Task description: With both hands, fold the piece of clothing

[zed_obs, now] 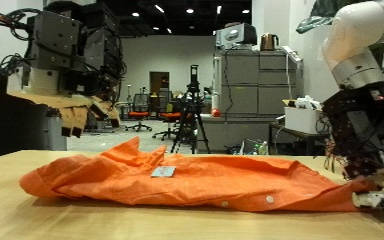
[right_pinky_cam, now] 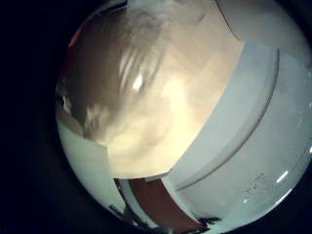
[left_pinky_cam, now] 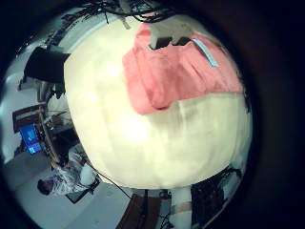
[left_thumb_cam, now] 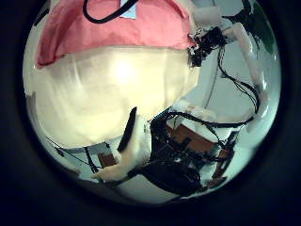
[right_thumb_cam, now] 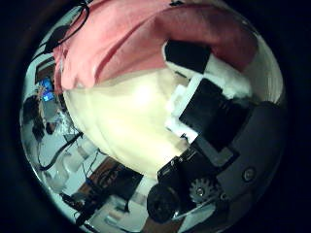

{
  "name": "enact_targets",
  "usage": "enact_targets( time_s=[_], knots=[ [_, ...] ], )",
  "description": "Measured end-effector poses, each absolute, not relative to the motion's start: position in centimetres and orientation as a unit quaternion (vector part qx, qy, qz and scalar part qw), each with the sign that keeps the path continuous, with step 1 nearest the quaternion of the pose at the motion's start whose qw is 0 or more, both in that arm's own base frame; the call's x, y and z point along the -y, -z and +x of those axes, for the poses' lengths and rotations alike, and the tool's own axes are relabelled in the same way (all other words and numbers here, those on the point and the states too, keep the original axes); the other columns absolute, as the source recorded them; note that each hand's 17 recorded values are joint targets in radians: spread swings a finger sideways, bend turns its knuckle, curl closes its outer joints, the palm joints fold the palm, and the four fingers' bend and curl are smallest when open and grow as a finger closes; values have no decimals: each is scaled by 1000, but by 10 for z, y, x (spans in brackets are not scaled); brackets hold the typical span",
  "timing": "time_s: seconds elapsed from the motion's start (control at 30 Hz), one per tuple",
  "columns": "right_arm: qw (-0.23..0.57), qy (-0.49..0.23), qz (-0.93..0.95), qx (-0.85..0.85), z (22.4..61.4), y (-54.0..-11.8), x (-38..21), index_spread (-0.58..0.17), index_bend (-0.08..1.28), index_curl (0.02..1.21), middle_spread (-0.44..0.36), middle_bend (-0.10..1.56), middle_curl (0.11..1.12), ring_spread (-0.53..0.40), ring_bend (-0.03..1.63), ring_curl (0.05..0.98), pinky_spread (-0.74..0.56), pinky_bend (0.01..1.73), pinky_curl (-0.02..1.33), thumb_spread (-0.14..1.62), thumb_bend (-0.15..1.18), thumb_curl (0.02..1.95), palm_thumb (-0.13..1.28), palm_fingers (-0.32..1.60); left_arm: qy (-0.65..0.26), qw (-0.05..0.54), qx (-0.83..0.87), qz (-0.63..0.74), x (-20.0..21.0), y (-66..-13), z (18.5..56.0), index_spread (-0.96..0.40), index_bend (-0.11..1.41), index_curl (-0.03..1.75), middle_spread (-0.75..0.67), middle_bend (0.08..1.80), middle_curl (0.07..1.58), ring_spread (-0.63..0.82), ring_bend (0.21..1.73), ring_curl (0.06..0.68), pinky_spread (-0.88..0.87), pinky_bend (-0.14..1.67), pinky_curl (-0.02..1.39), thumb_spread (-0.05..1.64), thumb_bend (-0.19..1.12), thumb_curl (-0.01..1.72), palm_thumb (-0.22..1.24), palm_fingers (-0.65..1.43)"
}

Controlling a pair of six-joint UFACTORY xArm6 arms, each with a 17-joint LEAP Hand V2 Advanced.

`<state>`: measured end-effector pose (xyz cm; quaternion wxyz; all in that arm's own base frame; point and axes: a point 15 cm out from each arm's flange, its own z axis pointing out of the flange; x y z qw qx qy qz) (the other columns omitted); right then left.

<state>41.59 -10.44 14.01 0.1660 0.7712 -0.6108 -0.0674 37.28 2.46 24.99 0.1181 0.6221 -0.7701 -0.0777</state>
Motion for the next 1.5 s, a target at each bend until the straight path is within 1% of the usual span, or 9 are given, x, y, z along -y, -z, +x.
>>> enact_targets(
  time_s=[0.07, 0.23, 0.37, 0.5, 0.63, 1.1, 1.23, 1.43, 1.5],
  knots=[
    [146, 46, 773, 616, 425, -143, 112, -359, 765, 644, -193, 984, 679, -272, 1105, 543, -467, 896, 514, 1104, 109, 400, 962, 1325, 78, 118, 766, 627, -35, -251, 371, 131, 156, 264, 395, 193, 295, 567, 425, 222, 505, 342, 318, 1298, -12, 277, 331, -13],
    [111, 13, 769, 629, 429, -172, 143, -348, 886, 750, -194, 1100, 754, -260, 1233, 613, -416, 1106, 621, 1134, 160, 461, 1089, 1194, 78, 120, 759, 635, -53, -254, 366, 135, 154, 265, 391, 193, 297, 563, 427, 222, 506, 343, 317, 1299, -10, 281, 346, -12],
    [78, -7, 778, 624, 435, -202, 135, -337, 942, 822, -192, 1163, 801, -246, 1302, 656, -374, 1190, 677, 1146, 173, 508, 1138, 1116, 77, 121, 754, 641, -64, -258, 360, 137, 156, 267, 390, 194, 300, 562, 426, 221, 506, 343, 315, 1299, -12, 280, 349, -10],
    [27, -30, 792, 610, 446, -242, 101, -331, 971, 879, -189, 1201, 832, -238, 1327, 685, -341, 1238, 715, 1149, 162, 549, 1144, 1075, 78, 126, 743, 653, -86, -255, 352, 138, 159, 270, 390, 193, 301, 562, 424, 221, 506, 342, 314, 1299, -12, 280, 350, -8],
    [11, -47, 811, 582, 453, -265, 70, -326, 976, 921, -187, 1221, 855, -233, 1338, 703, -319, 1258, 736, 1151, 149, 584, 1146, 1054, 78, 131, 736, 659, -95, -252, 343, 138, 158, 272, 389, 193, 302, 562, 424, 220, 506, 342, 314, 1299, -12, 279, 350, -8],
    [-75, -105, 917, 376, 484, -353, -190, -322, 940, 1018, -181, 1215, 892, -225, 1340, 739, -289, 1267, 764, 1151, 103, 689, 1155, 1051, 76, 143, 703, 692, -135, -246, 301, 138, 157, 275, 378, 192, 303, 562, 424, 220, 505, 346, 314, 1304, -11, 279, 355, -8],
    [-91, -110, 934, 328, 498, -364, -259, -323, 930, 1037, -181, 1212, 898, -225, 1337, 745, -283, 1262, 770, 1154, 87, 712, 1150, 1049, 89, 133, 695, 701, -147, -253, 281, 137, 154, 273, 377, 193, 303, 558, 425, 220, 505, 348, 315, 1305, -12, 279, 355, -9],
    [-99, -106, 954, 264, 496, -355, -343, -328, 903, 1062, -182, 1206, 909, -225, 1335, 753, -285, 1253, 773, 1185, 62, 735, 1123, 1045, 81, 119, 687, 712, -152, -267, 262, 137, 151, 270, 366, 196, 308, 552, 432, 224, 503, 351, 315, 1302, -11, 283, 360, -3],
    [-102, -109, 958, 246, 500, -355, -355, -329, 897, 1069, -183, 1204, 911, -225, 1334, 753, -287, 1249, 771, 1197, 52, 736, 1108, 1046, 76, 117, 680, 720, -157, -269, 252, 132, 153, 270, 363, 200, 310, 550, 432, 224, 503, 350, 315, 1301, -12, 284, 361, -2]
  ],
)
